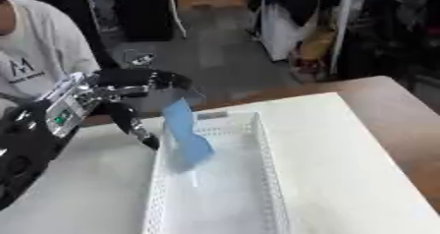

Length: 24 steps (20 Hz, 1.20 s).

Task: Pick up objects on the table and place them in the box.

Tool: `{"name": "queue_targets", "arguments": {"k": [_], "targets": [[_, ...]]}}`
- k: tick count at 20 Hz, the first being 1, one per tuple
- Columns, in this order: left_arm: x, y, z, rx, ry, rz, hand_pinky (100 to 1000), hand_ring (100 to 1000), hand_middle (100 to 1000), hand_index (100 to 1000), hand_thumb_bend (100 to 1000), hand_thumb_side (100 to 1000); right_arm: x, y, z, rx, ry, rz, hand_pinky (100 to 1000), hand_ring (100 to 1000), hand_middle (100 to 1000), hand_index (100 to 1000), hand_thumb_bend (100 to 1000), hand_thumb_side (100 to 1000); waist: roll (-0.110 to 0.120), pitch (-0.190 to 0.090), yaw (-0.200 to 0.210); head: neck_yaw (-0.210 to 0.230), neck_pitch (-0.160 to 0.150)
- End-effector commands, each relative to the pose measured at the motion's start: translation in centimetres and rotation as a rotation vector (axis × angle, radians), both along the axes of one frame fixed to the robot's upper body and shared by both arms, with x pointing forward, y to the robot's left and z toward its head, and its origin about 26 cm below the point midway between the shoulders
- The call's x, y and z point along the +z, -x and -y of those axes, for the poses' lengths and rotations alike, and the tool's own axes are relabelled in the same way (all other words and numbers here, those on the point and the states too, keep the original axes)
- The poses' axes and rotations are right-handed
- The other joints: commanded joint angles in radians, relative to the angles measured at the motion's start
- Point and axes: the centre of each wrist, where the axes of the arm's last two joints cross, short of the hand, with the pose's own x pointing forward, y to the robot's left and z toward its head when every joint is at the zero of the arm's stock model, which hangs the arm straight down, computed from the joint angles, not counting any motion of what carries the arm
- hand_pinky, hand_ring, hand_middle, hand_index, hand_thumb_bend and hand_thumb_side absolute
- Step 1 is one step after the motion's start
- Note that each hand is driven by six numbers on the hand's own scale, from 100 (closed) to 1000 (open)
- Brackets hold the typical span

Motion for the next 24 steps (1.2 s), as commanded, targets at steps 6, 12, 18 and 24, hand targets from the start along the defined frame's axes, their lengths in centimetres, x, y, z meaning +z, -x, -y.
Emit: {"name": "queue_targets", "arguments": {"k": [6,12,18,24], "targets": [[1.2,0.7,-2.0,-0.152,-0.093,0.008,831,940,940,995,1000,829,1.0,0.4,0.4,-0.010,0.021,0.037,358,530,621,665,100,816,-0.007,-0.011,0.013,-0.018,-0.018],[0.2,3.7,-4.0,-0.168,0.200,0.029,686,821,860,953,1000,872,0.3,0.7,1.0,-0.052,0.025,0.017,348,526,622,665,100,819,-0.017,-0.010,0.044,-0.054,-0.133],[-1.6,8.5,-3.6,-0.218,0.546,-0.080,604,742,805,919,1000,922,-1.2,1.1,1.6,-0.103,0.047,-0.018,333,523,624,665,100,814,-0.036,-0.008,0.088,-0.136,-0.303],[-2.5,14.0,-0.6,-0.400,0.926,-0.184,492,636,726,877,1000,967,-2.9,1.7,2.0,-0.163,0.100,-0.067,304,516,625,668,100,784,-0.060,0.000,0.142,-0.301,-0.487]]}}
